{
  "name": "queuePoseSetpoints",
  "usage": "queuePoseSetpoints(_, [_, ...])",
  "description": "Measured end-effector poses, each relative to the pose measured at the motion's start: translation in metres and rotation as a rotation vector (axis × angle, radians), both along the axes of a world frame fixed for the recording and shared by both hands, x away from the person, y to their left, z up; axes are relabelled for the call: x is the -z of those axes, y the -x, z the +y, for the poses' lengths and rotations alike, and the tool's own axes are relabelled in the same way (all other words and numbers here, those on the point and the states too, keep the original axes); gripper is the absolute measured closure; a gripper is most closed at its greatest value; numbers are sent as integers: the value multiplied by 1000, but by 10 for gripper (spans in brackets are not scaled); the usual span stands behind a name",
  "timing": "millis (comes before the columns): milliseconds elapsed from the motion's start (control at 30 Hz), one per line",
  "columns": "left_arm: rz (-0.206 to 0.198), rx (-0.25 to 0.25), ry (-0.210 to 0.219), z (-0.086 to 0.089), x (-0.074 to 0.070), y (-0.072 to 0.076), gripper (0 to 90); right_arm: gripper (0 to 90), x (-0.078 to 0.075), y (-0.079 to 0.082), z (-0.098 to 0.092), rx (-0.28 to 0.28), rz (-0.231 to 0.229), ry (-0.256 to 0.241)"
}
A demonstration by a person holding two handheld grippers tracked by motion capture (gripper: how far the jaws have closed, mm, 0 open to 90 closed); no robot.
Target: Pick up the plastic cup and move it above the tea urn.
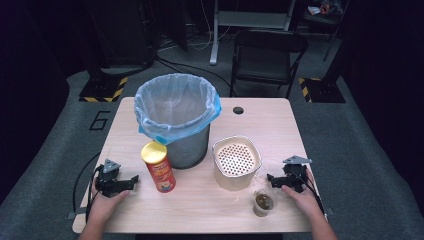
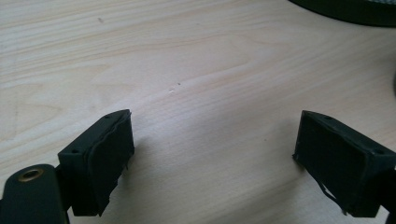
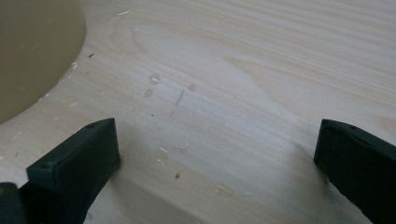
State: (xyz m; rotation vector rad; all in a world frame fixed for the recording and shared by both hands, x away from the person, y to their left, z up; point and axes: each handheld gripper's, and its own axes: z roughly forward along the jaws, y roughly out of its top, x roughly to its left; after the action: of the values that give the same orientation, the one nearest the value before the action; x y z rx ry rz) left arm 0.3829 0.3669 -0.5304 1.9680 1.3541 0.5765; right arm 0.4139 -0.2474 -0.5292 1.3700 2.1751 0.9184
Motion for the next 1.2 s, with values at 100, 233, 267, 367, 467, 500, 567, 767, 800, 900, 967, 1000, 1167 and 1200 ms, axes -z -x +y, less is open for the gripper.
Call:
queuePoseSetpoints(100, [-9,-5,-1,0,1,0,116,0,0,1,-2,-13,1,2])
queuePoseSetpoints(233, [-8,-8,2,-1,1,0,118,0,0,1,-2,-13,1,3])
queuePoseSetpoints(267, [-8,-8,0,-1,0,0,118,0,0,1,-2,-11,0,4])
queuePoseSetpoints(367, [-10,-12,-5,-1,0,0,119,0,0,1,-2,-10,-1,5])
queuePoseSetpoints(467, [-9,-19,3,-2,1,0,121,0,0,2,-2,-6,3,1])
queuePoseSetpoints(500, [-11,-22,1,-2,1,1,123,0,0,2,-2,-6,7,0])
queuePoseSetpoints(567, [-17,-29,2,-3,1,1,128,0,0,2,-2,-3,2,-2])
queuePoseSetpoints(767, [-7,-33,3,-3,0,3,141,0,0,3,-2,-4,0,0])
queuePoseSetpoints(800, [-12,-34,4,-3,0,3,141,1,0,3,-1,-2,-1,0])
queuePoseSetpoints(900, [-11,-34,4,-3,0,3,142,24,0,4,-2,-2,-6,1])
queuePoseSetpoints(967, [-11,-34,4,-3,0,3,142,85,-2,6,-2,-12,-9,-4])
queuePoseSetpoints(1000, [-10,-35,4,-3,0,3,142,145,-3,7,-2,-10,-9,-9])
queuePoseSetpoints(1167, [-11,-35,4,-3,0,3,142,279,-9,7,-6,9,13,0])
queuePoseSetpoints(1200, [-12,-35,4,-3,0,3,142,313,-10,7,-6,11,17,-1])
